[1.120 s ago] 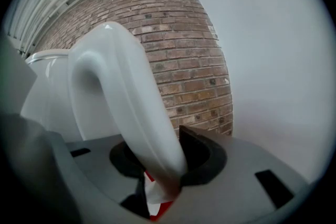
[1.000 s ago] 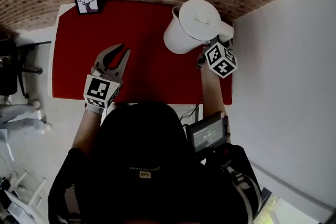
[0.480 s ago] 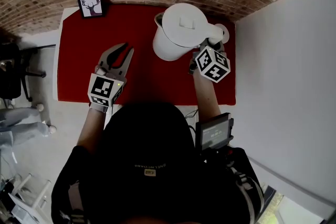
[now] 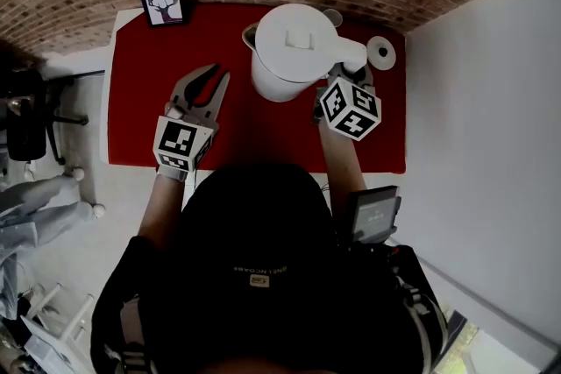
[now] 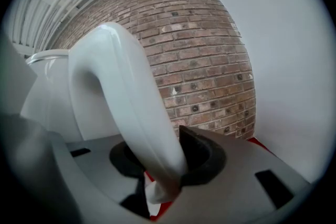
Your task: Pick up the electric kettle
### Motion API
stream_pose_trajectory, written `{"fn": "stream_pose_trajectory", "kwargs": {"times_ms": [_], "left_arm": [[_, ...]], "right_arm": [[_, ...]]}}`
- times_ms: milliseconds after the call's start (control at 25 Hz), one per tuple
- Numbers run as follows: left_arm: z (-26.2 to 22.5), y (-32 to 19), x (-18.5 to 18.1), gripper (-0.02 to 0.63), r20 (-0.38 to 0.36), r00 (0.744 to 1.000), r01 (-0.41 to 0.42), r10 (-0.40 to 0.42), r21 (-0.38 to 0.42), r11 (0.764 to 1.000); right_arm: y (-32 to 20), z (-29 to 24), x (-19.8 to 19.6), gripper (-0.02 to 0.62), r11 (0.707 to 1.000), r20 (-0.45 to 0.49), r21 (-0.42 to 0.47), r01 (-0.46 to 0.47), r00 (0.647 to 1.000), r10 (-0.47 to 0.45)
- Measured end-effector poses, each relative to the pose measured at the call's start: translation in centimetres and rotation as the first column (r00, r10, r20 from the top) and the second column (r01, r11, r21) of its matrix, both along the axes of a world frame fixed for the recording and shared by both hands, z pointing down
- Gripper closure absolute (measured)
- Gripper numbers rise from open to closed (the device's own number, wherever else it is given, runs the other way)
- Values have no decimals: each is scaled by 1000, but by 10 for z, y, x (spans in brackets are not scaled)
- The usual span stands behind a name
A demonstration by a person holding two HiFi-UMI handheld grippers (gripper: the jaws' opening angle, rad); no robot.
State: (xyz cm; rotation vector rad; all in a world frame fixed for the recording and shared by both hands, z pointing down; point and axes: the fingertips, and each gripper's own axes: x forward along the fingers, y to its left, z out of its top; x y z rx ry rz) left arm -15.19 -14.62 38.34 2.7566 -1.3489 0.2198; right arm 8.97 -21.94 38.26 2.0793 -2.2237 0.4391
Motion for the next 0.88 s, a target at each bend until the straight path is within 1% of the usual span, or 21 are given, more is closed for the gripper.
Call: {"fn": "stream_pose_trajectory", "kwargs": {"times_ms": [160,600,760,880], "left_arm": [[-1,-4,-5,551,5,1000,9,-9,0,1000],[-2,-11,-18,551,11,999,39,-39,2,999],[4,-13,-20,551,17,999,44,-44,-11,999],[2,-14,-19,551,17,999,42,-41,-4,999]], "right_arm": [[1,-3,-15,460,1000,1,-2,30,1000,-30],[8,-6,-47,460,995,44,-14,97,994,-97],[11,-7,-54,460,993,60,-19,113,992,-112],[13,-7,-55,460,993,69,-20,120,991,-118]]}}
